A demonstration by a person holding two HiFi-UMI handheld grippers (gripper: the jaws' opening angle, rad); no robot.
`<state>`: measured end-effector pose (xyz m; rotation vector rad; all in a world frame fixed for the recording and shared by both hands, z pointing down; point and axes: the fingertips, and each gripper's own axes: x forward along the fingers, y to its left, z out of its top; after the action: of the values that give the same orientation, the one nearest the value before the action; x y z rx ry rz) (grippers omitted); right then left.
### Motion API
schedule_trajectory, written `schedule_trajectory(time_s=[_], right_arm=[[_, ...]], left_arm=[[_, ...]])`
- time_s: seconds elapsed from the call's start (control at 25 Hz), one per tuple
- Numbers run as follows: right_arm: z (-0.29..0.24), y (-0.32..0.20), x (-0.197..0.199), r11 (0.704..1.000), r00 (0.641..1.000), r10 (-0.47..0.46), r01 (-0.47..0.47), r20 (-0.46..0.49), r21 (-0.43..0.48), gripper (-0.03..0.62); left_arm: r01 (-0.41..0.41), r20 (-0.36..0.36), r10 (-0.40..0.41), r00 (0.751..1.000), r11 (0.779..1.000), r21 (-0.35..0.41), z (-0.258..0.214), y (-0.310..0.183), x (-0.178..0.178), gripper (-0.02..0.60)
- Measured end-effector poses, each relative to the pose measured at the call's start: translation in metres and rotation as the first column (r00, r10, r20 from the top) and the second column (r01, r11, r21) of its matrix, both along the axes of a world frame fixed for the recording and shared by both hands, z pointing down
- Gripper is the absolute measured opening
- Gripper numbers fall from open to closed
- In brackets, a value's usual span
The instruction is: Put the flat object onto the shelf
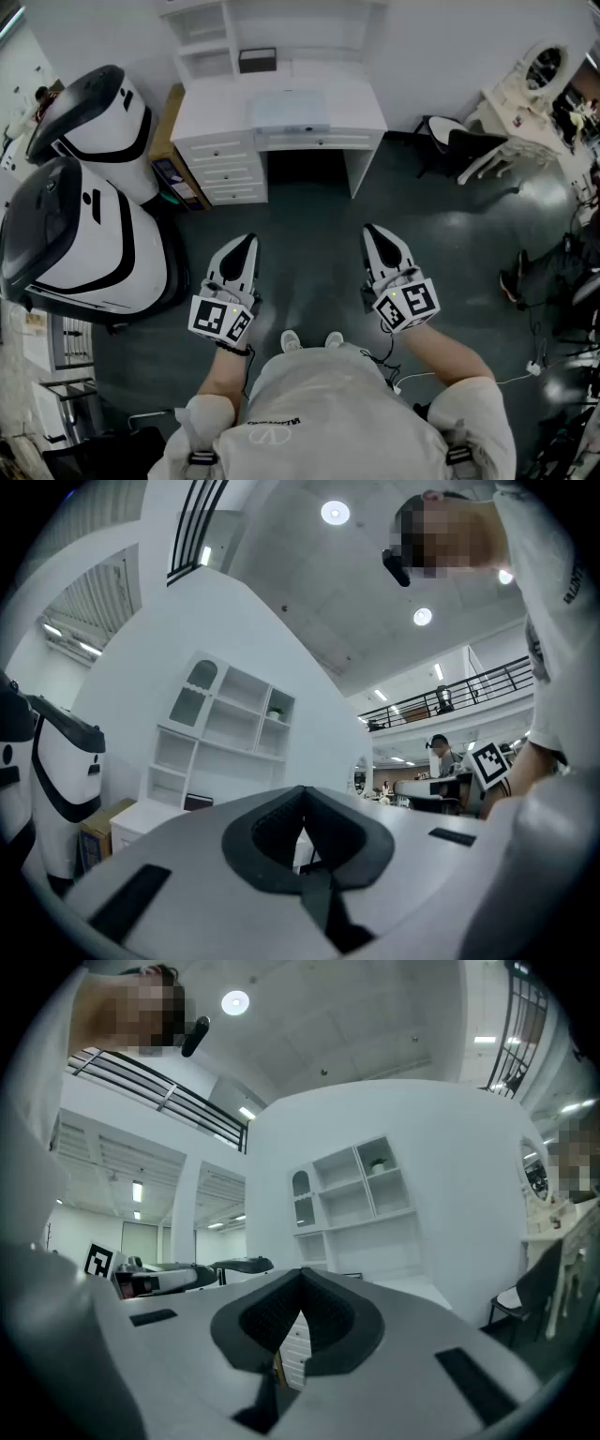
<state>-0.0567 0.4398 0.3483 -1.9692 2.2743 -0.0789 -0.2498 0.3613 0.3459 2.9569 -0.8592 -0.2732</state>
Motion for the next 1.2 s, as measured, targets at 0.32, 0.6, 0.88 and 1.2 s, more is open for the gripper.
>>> schedule_trajectory(time_s=[0.32,0.6,0.88,1.2], right_arm=[[0.004,-0.018,-0.024,1.0,1.0,-0.004,0.004,0.016,-0.004,0.008],[0.014,-0.04,-0.026,1.0,1.0,-0.017,0.018,0.017,-0.023,0.009],[0.025,-0.078,-0.002,0.999,0.998,-0.028,0.029,0.053,-0.034,0.009],[0.03,-0.15,0.043,0.995,0.993,-0.083,0.087,0.084,-0.043,0.009]], left_arm=[[-0.037,0.003,0.037,0.999,0.999,-0.009,0.006,-0.017,-0.016,-0.003],[-0.027,-0.006,0.027,1.0,0.999,-0.021,0.013,-0.034,-0.017,-0.003],[-0.007,0.008,0.007,1.0,1.0,-0.025,0.023,-0.067,0.007,-0.003],[0.002,0.037,-0.001,0.999,1.0,-0.025,0.019,-0.124,0.061,-0.003]])
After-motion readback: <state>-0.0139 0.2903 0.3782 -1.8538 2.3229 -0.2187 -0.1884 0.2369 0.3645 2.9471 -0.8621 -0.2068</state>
